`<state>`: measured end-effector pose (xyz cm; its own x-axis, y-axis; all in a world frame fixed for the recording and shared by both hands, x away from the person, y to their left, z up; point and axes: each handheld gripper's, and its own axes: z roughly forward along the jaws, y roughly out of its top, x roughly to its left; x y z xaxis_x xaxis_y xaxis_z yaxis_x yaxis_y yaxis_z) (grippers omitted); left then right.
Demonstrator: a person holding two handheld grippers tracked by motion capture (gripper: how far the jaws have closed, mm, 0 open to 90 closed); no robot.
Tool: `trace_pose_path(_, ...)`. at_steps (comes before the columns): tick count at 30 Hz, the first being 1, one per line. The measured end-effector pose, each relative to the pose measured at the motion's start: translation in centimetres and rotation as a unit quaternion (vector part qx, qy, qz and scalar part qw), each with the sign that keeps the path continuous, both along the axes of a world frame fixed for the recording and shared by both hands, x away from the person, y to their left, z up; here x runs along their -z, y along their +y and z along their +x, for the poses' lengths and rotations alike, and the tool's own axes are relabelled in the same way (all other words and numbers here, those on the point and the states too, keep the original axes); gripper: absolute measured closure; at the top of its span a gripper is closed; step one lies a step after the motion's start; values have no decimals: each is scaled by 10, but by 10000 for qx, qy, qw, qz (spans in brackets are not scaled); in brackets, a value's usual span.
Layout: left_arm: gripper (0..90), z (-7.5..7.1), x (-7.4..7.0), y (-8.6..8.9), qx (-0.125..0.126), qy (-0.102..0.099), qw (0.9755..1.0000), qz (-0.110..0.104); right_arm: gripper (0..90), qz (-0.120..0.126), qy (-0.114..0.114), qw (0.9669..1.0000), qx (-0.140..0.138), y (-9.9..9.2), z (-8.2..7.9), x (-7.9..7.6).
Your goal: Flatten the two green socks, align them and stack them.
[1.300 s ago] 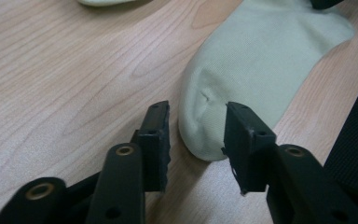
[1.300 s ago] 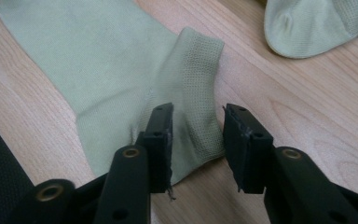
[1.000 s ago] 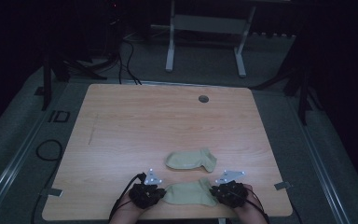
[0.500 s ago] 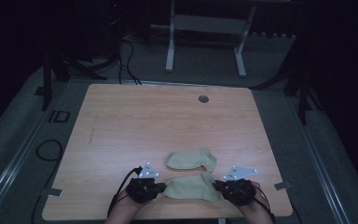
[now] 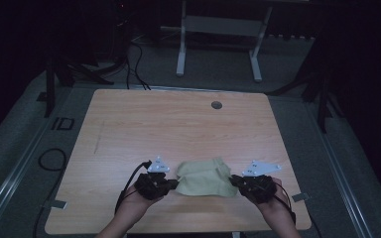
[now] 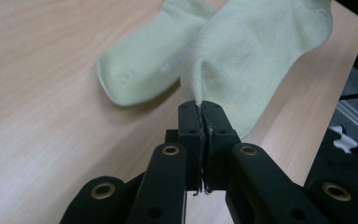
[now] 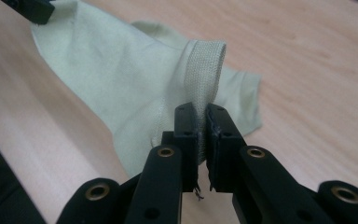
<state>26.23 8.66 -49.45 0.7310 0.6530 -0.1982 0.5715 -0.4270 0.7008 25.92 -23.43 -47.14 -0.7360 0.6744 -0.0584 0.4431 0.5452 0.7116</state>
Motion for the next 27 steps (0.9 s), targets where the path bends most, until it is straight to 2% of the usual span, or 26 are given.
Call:
trace_pose_path(5,874,9,-11,-5,14,-120,9999,81,839,40,-81,9999,65,-2,9,-10)
trace_pose_path(9,874,24,-18,-5,6,-57,10000,2,839,65,-79,9999,133,-3,20,-13)
trace_pose_path(15,875,38,-25,-8,-7,-128,9999,74,839,98,-23,9997,206,-7,37,-19)
trace_pose_path(21,875,54,-20,-10,-26,-43,10000,63,839,133,56,9995,288,-9,52,-20)
trace_pose_path(27,875,68,-12,-11,-54,64,9999,102,839,83,230,9990,387,-9,65,-9)
